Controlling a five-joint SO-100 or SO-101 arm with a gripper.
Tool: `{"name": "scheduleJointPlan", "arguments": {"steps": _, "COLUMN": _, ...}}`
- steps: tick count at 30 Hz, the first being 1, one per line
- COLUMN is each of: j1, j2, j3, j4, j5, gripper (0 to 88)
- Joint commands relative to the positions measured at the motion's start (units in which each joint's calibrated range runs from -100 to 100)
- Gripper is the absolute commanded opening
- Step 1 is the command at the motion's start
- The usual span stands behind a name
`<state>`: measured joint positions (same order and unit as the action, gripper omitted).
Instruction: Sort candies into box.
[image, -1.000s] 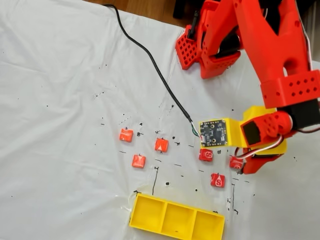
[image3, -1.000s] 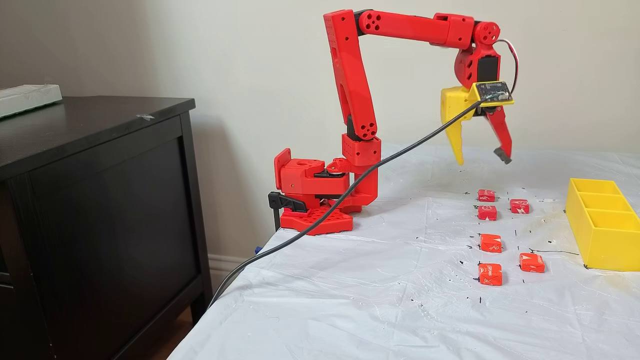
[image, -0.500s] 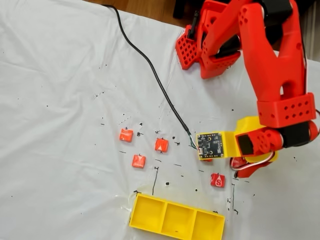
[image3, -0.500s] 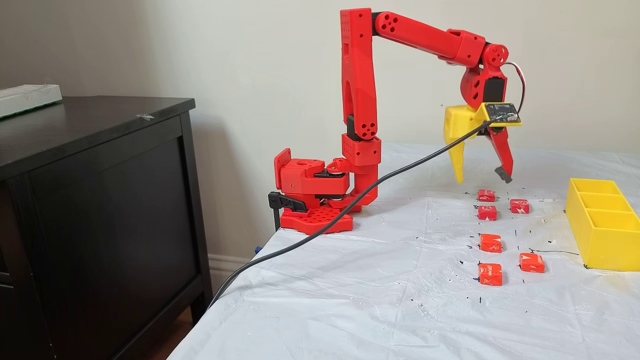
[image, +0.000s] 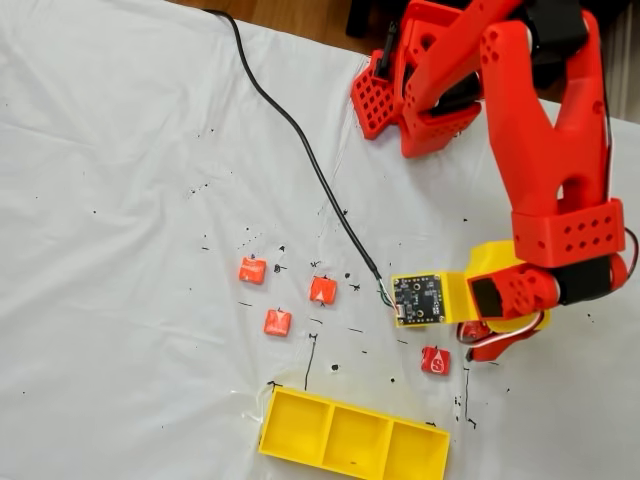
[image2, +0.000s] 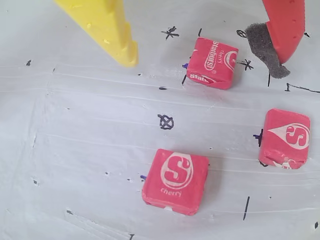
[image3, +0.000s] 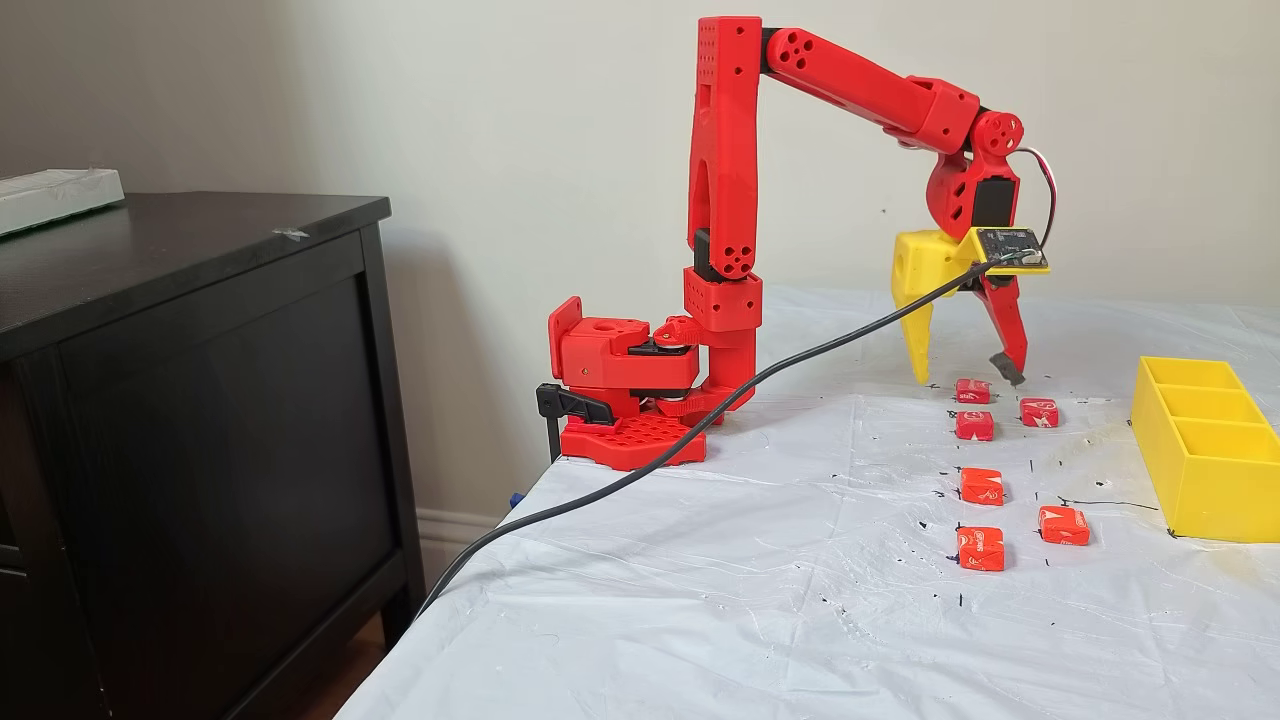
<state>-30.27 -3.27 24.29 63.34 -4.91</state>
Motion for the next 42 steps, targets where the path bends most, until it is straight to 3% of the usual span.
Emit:
{"name": "scheduleJointPlan", "arguments": {"steps": 1, "j1": -1.9, "j2": 0.3, "j3": -4.4, "j4": -1.1, "j5": -0.3, "gripper": 34.5}}
{"name": "scheduleJointPlan", "arguments": {"steps": 25, "j1": -2.7, "j2": 7.5, "j3": -10.0, "j4": -2.1, "j5": -0.6, "gripper": 32.0}}
{"name": "scheduleJointPlan", "arguments": {"steps": 28, "j1": -2.7, "j2": 7.6, "j3": -10.0, "j4": -2.0, "j5": -0.4, "gripper": 24.8}}
{"name": "scheduleJointPlan", "arguments": {"steps": 29, "j1": -2.7, "j2": 7.5, "j3": -9.9, "j4": -2.3, "j5": -0.5, "gripper": 13.7}}
{"name": "scheduleJointPlan", "arguments": {"steps": 30, "j1": -2.7, "j2": 7.3, "j3": -9.6, "j4": -2.7, "j5": -0.4, "gripper": 10.1}}
{"name": "scheduleJointPlan", "arguments": {"steps": 34, "j1": -2.3, "j2": 7.0, "j3": -9.1, "j4": -3.9, "j5": -0.6, "gripper": 1.7}}
{"name": "scheduleJointPlan", "arguments": {"steps": 42, "j1": -2.6, "j2": 5.5, "j3": -8.5, "j4": -2.2, "j5": -0.6, "gripper": 0.2}}
